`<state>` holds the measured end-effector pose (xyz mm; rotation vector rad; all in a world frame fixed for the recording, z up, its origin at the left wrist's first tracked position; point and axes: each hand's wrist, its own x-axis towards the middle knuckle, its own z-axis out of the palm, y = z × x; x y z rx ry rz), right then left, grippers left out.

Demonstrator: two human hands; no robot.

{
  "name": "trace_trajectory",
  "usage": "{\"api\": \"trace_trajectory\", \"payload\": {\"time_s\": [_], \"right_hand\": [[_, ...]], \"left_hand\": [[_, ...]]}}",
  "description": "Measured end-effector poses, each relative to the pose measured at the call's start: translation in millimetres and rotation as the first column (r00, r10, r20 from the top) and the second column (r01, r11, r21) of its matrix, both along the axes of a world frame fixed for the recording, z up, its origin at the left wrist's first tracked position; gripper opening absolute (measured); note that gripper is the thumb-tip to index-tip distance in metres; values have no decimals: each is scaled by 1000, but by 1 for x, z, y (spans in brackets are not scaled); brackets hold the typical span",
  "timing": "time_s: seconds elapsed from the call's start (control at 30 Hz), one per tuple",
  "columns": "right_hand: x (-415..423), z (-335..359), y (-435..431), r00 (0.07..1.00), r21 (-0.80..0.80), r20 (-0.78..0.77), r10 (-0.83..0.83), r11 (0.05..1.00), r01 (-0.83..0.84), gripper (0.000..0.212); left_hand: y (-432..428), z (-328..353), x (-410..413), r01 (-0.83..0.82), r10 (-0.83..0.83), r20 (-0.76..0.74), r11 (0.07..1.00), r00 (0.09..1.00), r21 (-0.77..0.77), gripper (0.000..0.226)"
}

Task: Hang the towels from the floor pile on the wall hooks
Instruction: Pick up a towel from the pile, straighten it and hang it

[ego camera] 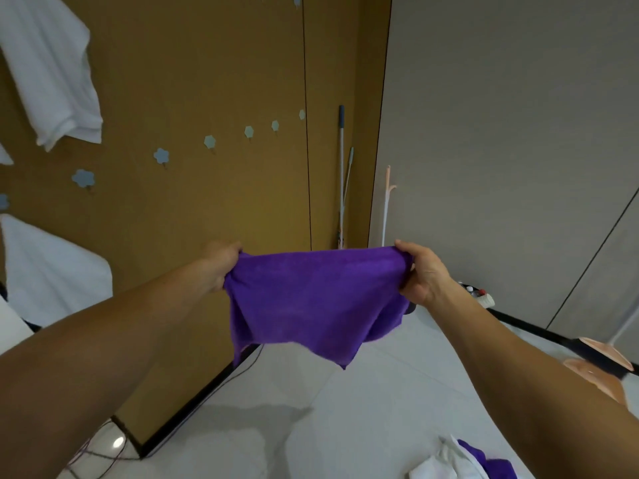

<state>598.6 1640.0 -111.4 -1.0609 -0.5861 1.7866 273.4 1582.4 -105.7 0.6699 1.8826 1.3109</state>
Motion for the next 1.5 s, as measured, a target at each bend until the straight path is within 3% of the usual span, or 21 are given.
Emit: {"api": "trace_trajectory", "payload": {"time_s": [0.13,0.23,0.37,0.47,0.53,0.6,0.67,0.8,0.9,0.97,1.03,1.1,1.23,1.37,1.43,1.5], "right_hand": [[-6,-9,13,995,13,97,9,1000,-10,15],[-21,-16,16,964,-17,164,211,977,-211,15],[-57,-22,16,894,-51,156,419,908,-417,50],[-81,-28,13,749,-81,274,603,790,-607,32],[-95,-35,13,683,-117,356,638,756,-644,13],[-111,-38,18,647,-163,402,648,746,-646,12],[-130,-40,23,672,-154,397,625,767,-623,21],[-175,-36,37,854,55,265,448,877,-477,35],[-201,-27,42,864,149,190,467,856,-495,39],[-212,-19,45,784,154,228,577,774,-614,48],[-222,-13,48,627,96,356,694,640,-763,53],[-238,-11,50,472,9,524,710,549,-836,40],[-269,-18,58,219,-178,769,601,530,-829,27],[-286,-38,62,-60,-423,783,620,459,-782,25],[-289,-46,67,-77,-474,751,656,454,-755,26],[-289,-51,80,-24,-468,720,693,461,-754,25]], "left_hand": [[-18,-9,-22,-64,62,-139,998,988,-11,28],[-38,-17,-42,-97,92,-122,995,988,-31,25],[-59,-26,-66,-118,118,2,993,993,3,26],[-72,-26,-91,-148,145,63,989,987,31,19],[-81,-25,-112,-192,184,112,980,977,61,15],[-88,-23,-132,-217,202,151,972,968,92,12],[-93,-22,-146,-227,205,184,968,961,110,12],[-92,-18,-171,-360,305,261,911,916,202,16],[-87,-10,-195,-433,360,288,864,887,255,14],[-83,-2,-209,-441,360,296,852,885,281,12],[-79,5,-220,-440,352,304,846,885,301,10],[-73,11,-231,-432,352,281,847,893,311,10],[-61,17,-244,-373,304,236,860,923,349,7],[-49,19,-242,-323,259,211,869,942,374,10],[-45,20,-244,-302,247,190,881,950,365,10],[-43,17,-252,-304,258,173,887,951,349,16]]}}
